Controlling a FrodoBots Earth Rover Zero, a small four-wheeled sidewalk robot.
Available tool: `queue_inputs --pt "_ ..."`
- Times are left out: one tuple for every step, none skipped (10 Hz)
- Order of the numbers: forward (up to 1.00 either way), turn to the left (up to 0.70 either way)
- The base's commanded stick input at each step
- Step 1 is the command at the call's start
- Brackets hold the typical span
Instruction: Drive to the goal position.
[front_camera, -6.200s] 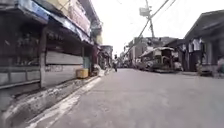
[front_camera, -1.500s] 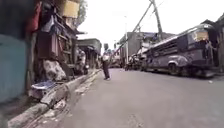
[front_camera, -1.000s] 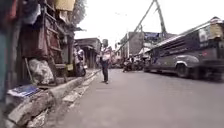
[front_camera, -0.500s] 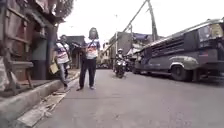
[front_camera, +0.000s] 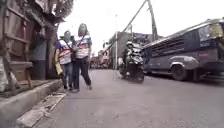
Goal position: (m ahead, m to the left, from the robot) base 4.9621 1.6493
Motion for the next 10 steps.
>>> queue_inputs --pt "1.0 0.0" --pt "1.0 0.0" --pt "1.0 0.0" --pt "1.0 0.0" --pt "1.0 0.2" --pt "1.0 0.27" --pt "1.0 0.12" --pt "1.0 0.0" --pt "1.0 0.0" --pt "1.0 0.0"
